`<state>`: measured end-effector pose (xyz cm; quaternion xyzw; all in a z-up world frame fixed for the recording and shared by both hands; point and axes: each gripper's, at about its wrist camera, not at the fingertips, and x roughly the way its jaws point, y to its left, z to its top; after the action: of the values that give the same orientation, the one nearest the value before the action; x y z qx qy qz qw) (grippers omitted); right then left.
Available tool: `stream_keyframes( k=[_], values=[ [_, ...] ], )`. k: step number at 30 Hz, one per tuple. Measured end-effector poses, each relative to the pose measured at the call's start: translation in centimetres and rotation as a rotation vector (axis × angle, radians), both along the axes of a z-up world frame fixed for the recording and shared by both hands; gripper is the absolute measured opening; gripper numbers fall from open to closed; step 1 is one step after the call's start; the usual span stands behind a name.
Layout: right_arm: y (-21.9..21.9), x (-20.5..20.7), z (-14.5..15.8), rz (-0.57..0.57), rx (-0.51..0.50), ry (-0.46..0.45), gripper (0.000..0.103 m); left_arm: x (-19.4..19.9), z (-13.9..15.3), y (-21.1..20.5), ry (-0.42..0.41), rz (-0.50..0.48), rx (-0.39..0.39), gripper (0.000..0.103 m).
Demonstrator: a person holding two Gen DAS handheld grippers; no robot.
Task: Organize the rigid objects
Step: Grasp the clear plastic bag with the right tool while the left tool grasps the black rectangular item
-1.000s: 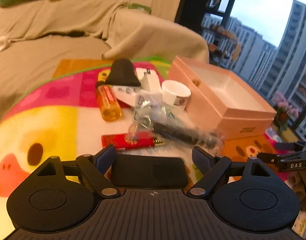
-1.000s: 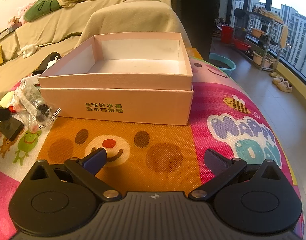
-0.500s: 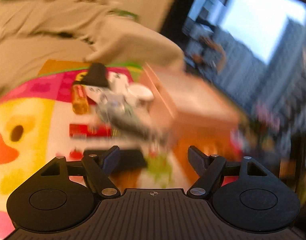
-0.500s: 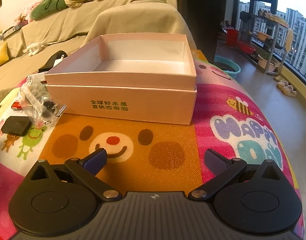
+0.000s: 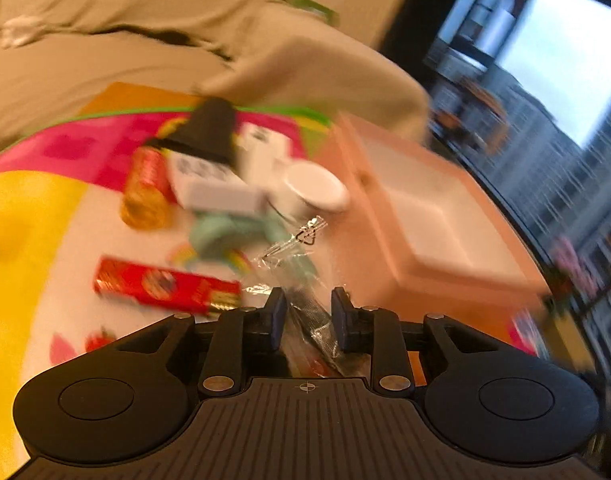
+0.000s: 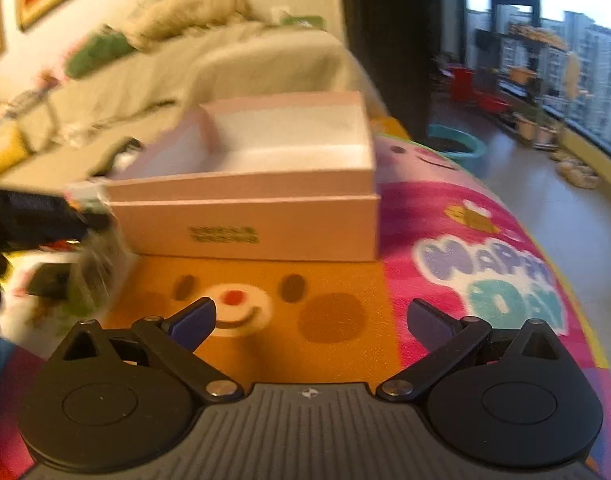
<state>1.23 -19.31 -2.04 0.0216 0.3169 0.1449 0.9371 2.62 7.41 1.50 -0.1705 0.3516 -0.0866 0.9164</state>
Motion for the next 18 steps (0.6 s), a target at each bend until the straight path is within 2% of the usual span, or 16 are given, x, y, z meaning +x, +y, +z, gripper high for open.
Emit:
stream_keyframes(
  k=[2, 5, 6, 8, 11, 12, 13, 14, 15, 18],
  values=[
    [-0.1, -0.6, 0.3, 0.064, 0.03, -0.023, 0.102, -1.4, 0.0, -0.8, 0.017, -0.097, -0.007, 0.028],
    [0.9, -1.9, 0.8, 0.184, 0.037, -0.051, 0.102, -3.0, -0.1, -1.6, 0.063, -0.254, -0.091, 0.027],
    [1.5, -2.3, 0.9, 0.235, 0.051, -0.037, 0.102, -3.2, 0.0, -1.2, 0.058, -0.272, -0.114, 0.027],
    [3.0, -3.0, 1.2, 0.346, 0.089, 0.003, 0.098, -3.9, 1.1, 0.0, -0.004, -0.246, -0.09, 0.028],
    [6.1, -4.1, 1.5, 0.444, 0.079, 0.007, 0.092, -3.6, 2.3, 2.7, -0.075, -0.12, 0.02, 0.028],
    [7.2, -4.2, 1.6, 0.457, 0.077, 0.014, 0.088, -3.2, 2.5, 4.0, -0.075, -0.071, 0.043, 0.028],
    [8.4, -4.1, 1.5, 0.472, 0.064, 0.031, 0.064, -2.6, 2.3, 4.9, -0.067, -0.048, 0.049, 0.028],
    [9.2, -4.0, 1.3, 0.478, 0.039, 0.048, 0.035, -2.2, 2.0, 5.8, -0.053, -0.039, 0.051, 0.028],
    [9.8, -3.8, 1.2, 0.473, 0.006, 0.07, 0.032, -2.1, 1.3, 6.8, -0.041, -0.044, 0.051, 0.028],
    [9.1, -3.6, 1.4, 0.448, 0.004, 0.067, 0.031, -2.0, 0.0, 7.3, -0.021, -0.061, 0.064, 0.028]
  ],
)
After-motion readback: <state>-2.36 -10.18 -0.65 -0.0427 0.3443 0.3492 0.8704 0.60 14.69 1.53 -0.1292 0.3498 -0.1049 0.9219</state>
